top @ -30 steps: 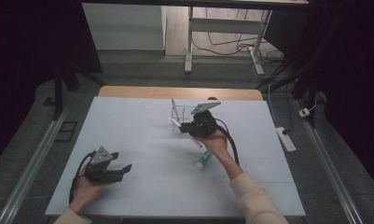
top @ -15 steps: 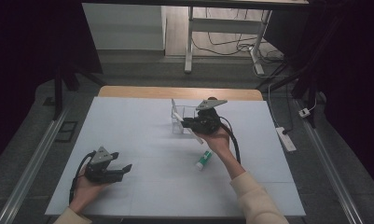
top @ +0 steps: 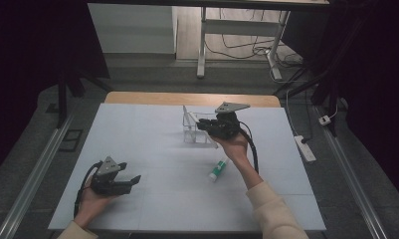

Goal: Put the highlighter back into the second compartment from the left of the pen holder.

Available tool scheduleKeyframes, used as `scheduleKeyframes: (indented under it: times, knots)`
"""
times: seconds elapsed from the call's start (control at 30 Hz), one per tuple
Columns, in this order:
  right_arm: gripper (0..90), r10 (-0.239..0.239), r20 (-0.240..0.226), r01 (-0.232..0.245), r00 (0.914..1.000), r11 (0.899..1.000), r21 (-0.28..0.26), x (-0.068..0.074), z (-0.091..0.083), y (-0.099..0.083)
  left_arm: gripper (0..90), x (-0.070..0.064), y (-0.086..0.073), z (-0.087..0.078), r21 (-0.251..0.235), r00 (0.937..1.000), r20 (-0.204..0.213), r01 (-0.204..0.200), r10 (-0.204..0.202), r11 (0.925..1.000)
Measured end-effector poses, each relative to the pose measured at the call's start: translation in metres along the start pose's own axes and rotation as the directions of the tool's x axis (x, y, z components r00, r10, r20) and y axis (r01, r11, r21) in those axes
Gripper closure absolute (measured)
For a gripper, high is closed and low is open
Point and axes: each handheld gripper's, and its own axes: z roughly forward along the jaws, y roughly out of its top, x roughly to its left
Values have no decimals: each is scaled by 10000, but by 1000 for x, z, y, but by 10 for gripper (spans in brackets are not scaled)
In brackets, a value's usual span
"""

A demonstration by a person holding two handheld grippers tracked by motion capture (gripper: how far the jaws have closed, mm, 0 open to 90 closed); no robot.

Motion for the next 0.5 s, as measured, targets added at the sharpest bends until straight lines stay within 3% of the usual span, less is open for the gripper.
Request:
scheduleKeyframes:
  times: [0.5]
  knots:
    - [778, 145, 290, -130, 9995, 9987, -489, -5, -5, 7, 262, 0, 0, 0, -12, 10000, 6, 5, -5, 10000]
